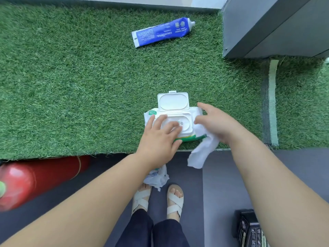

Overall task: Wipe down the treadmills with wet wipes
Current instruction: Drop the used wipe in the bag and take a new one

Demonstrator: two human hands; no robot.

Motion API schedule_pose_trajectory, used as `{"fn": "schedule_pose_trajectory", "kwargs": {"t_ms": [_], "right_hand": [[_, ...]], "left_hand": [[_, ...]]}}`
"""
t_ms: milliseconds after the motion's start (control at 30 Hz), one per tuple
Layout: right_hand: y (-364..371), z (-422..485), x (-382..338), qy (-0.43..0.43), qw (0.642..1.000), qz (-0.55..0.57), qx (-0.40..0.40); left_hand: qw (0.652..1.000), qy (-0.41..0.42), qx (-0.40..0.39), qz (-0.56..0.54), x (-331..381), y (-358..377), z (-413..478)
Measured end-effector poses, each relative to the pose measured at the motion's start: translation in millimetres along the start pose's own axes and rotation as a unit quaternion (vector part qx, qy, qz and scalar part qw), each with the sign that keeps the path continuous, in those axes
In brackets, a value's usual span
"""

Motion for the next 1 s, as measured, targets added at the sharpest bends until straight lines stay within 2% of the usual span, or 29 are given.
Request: {"fn": "schedule_pose_trajectory", "kwargs": {"t_ms": [67,133,200,233,267,300,333,367,400,467,500,567,600,700,800,867,933,967,1000], "right_hand": [[5,8,-5,0.008,0.996,0.081,-0.032],[10,13,-8,0.022,0.972,0.215,-0.088],[10,12,-11,0.02,0.94,0.32,-0.115],[9,11,-9,0.012,0.932,0.345,-0.109],[7,8,-7,-0.001,0.933,0.346,-0.099],[6,3,-3,-0.016,0.947,0.31,-0.086],[7,-2,3,-0.035,0.97,0.229,-0.07],[8,-8,8,-0.058,0.991,0.109,-0.049],[11,-13,15,-0.075,0.996,-0.025,-0.032],[22,-23,25,-0.09,0.968,-0.232,-0.031],[29,-27,28,-0.087,0.951,-0.293,-0.034],[41,-31,32,-0.078,0.933,-0.351,-0.029],[46,-31,32,-0.07,0.93,-0.36,-0.025],[51,-24,30,-0.055,0.933,-0.355,-0.009],[50,-22,29,-0.06,0.956,-0.283,-0.036],[46,-26,27,-0.056,0.989,-0.137,-0.017],[40,-40,23,-0.037,0.997,0.073,0.006],[38,-50,21,-0.027,0.982,0.185,0.005],[35,-62,19,-0.021,0.959,0.282,-0.006]], "left_hand": [[0.993,-0.023,0.055,-0.097,-3,-10,2],[0.966,-0.109,0.136,-0.188,-8,-22,5],[0.915,-0.219,0.186,-0.285,-13,-34,9],[0.874,-0.273,0.18,-0.358,-14,-37,11],[0.837,-0.31,0.158,-0.421,-13,-39,13],[0.82,-0.314,0.133,-0.46,-13,-39,14],[0.836,-0.281,0.115,-0.457,-11,-39,12],[0.87,-0.23,0.101,-0.425,-8,-39,8],[0.905,-0.18,0.081,-0.375,-4,-38,2],[0.97,-0.095,0.02,-0.223,-2,-23,-10],[0.988,-0.064,-0.02,-0.14,-3,-13,-16],[0.995,-0.048,-0.084,-0.026,-5,1,-23],[0.995,-0.044,-0.087,0.003,-6,5,-25],[0.99,-0.054,-0.128,0.029,-6,8,-23],[0.985,-0.065,-0.151,0.061,-7,1,-19],[0.986,-0.083,-0.147,0.015,-1,-10,-15],[0.975,-0.149,-0.104,-0.125,13,-31,-13],[0.947,-0.194,-0.091,-0.241,24,-44,-14],[0.891,-0.231,-0.098,-0.379,39,-57,-16]]}}
Point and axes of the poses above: each hand's wrist, its own z-axis towards the middle knuckle, its own y-axis out of the palm, x = y × z, the point moved 2 cm from there along z, towards the middle knuckle, and after that the axes turned 5 degrees about -z, right-handed, at the moved point
